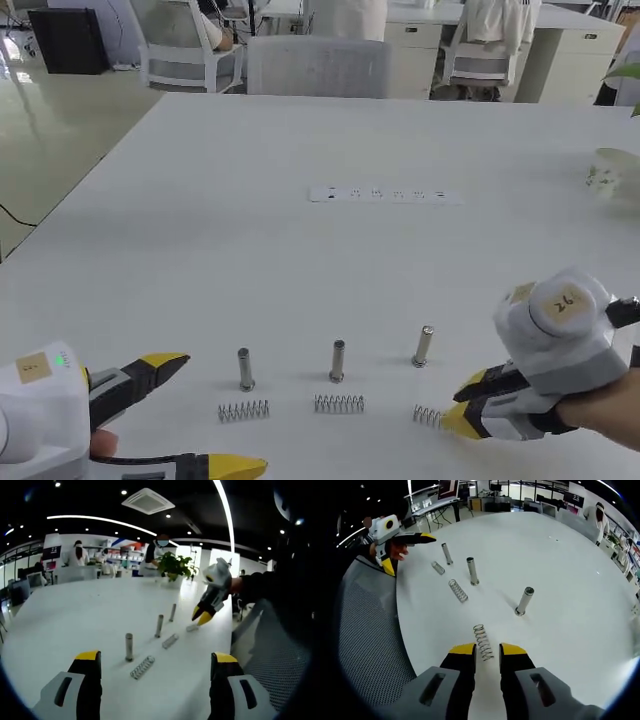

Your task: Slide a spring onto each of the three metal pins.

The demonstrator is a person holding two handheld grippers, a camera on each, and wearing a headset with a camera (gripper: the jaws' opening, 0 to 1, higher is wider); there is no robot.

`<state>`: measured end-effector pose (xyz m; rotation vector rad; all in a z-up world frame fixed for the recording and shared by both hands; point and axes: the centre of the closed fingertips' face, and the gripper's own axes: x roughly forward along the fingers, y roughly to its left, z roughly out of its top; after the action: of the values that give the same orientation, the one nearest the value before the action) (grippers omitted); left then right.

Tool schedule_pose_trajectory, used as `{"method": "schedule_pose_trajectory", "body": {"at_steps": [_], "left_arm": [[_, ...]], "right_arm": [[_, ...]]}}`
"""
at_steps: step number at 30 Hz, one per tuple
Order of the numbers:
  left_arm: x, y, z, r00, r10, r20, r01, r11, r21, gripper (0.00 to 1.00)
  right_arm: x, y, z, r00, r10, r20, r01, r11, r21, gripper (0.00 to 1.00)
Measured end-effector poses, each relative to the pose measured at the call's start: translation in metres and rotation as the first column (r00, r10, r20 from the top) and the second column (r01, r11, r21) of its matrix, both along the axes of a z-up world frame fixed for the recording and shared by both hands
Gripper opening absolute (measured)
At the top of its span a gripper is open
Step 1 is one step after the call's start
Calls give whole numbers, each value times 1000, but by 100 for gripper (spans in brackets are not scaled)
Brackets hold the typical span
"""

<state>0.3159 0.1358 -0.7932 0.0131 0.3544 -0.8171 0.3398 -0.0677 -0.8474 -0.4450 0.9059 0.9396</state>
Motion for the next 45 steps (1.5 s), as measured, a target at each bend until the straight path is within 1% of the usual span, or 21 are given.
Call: {"method": "schedule_pose_trajectory", "body": {"at_steps": [9, 14, 18, 25, 32, 45], "left_arm": [[-1, 0, -1, 1000, 3, -4, -3, 1000, 0, 87], [-1, 1, -1, 1000, 3, -4, -3, 1000, -1, 87], [-1, 1, -1, 1000, 3, -5, -3, 1000, 0, 86], [-1, 2, -2, 1000, 5, -6, -5, 1000, -2, 86], [0, 2, -1, 1000, 9, -5, -9, 1000, -5, 86], [-1, 2, 0, 1000, 7, -2, -7, 1000, -4, 86]], "right_arm": [[-6, -2, -9, 999, 36, -17, -36, 999, -37, 15], [-8, -4, -15, 998, 63, -13, -63, 995, -71, 14], [-8, -5, -15, 998, 67, -12, -68, 995, -74, 13], [-7, -4, -17, 995, 102, 6, -101, 990, -96, 10], [-7, -4, -17, 991, 133, 17, -130, 986, -106, 9], [-6, -5, -17, 995, 102, 7, -101, 990, -97, 8]]}}
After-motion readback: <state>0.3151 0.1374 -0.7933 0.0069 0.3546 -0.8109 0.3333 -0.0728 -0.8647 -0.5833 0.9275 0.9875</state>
